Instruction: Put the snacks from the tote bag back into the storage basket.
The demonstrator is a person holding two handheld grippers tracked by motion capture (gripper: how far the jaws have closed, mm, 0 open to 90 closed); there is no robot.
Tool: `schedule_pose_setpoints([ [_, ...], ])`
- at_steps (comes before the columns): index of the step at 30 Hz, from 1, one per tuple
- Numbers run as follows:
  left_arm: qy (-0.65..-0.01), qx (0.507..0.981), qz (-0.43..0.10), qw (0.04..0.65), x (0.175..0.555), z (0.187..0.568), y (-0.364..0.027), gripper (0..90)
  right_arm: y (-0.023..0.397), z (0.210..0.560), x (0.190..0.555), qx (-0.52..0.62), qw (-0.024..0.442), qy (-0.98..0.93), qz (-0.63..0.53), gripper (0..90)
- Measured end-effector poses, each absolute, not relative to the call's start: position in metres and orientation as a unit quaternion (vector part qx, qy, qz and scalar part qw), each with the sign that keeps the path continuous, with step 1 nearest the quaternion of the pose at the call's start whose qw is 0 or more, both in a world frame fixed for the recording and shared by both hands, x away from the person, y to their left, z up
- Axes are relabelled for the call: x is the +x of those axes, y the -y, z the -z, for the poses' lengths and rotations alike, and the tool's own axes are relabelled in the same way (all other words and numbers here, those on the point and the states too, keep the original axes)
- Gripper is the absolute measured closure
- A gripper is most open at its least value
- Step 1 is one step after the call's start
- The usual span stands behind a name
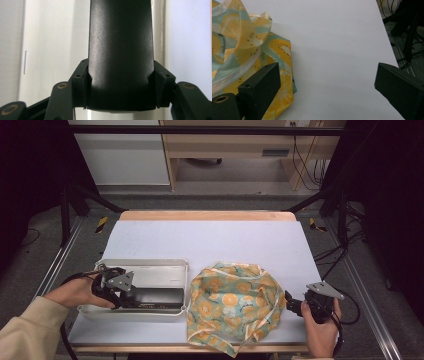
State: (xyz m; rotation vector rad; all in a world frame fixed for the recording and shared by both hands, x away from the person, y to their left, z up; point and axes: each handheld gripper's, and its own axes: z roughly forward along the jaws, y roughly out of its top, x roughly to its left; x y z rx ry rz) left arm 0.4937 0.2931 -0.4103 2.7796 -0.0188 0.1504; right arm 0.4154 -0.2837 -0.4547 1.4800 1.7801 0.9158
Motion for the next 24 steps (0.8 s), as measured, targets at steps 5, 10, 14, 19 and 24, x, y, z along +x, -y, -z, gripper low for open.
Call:
schedule_pose_setpoints([
  [5, 0.008, 0.982, -0.048, 0.181, 0.4962, 0.4124, -0.2941, 43.0, 0.2835, 0.4546, 0.4153, 0.563, 0.321, -0.677, -0.348, 7.0],
  [10, 0.007, 0.982, -0.044, 0.181, 0.4976, 0.4142, -0.2946, 43.0, 0.2834, 0.4547, 0.4154, 0.563, 0.321, -0.677, -0.348, 7.0],
  [14, 0.009, 0.983, -0.040, 0.180, 0.4993, 0.4161, -0.2946, 42.9, 0.2833, 0.4549, 0.4156, 0.564, 0.320, -0.678, -0.347, 7.0],
  [19, 0.009, 0.984, -0.035, 0.177, 0.5020, 0.4187, -0.2949, 42.8, 0.2830, 0.4548, 0.4156, 0.564, 0.320, -0.678, -0.347, 6.9],
  [24, 0.010, 0.984, -0.030, 0.176, 0.5039, 0.4205, -0.2954, 42.7, 0.2829, 0.4551, 0.4159, 0.563, 0.320, -0.678, -0.348, 6.9],
])
